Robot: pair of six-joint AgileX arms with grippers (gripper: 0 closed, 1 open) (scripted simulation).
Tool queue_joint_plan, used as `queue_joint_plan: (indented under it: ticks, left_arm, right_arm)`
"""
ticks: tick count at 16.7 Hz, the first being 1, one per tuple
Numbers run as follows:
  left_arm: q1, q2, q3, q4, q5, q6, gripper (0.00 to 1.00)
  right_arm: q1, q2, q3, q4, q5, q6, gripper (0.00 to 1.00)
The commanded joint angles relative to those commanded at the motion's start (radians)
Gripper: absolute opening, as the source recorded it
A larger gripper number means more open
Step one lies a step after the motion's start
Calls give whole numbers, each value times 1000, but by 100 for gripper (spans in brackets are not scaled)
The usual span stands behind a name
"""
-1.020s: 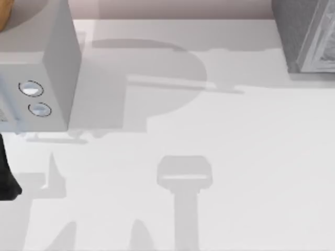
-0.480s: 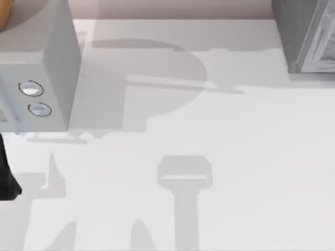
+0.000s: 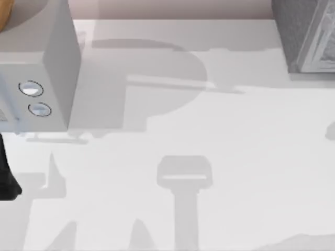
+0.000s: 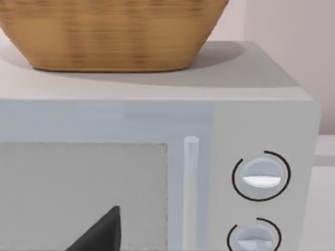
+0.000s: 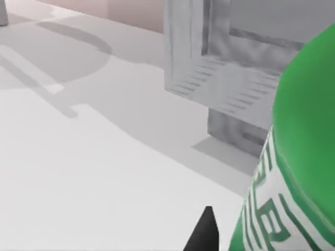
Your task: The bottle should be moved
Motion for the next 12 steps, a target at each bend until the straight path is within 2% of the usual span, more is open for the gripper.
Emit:
queue_joint_plan:
  ticks: [4, 12]
  left_arm:
    - [0, 0, 0, 0, 0, 0, 100]
    - [0, 0, 0, 0, 0, 0, 100]
  right_arm:
    - [2, 1, -1, 3, 2, 3, 0]
    - [2, 1, -1, 3, 2, 3, 60]
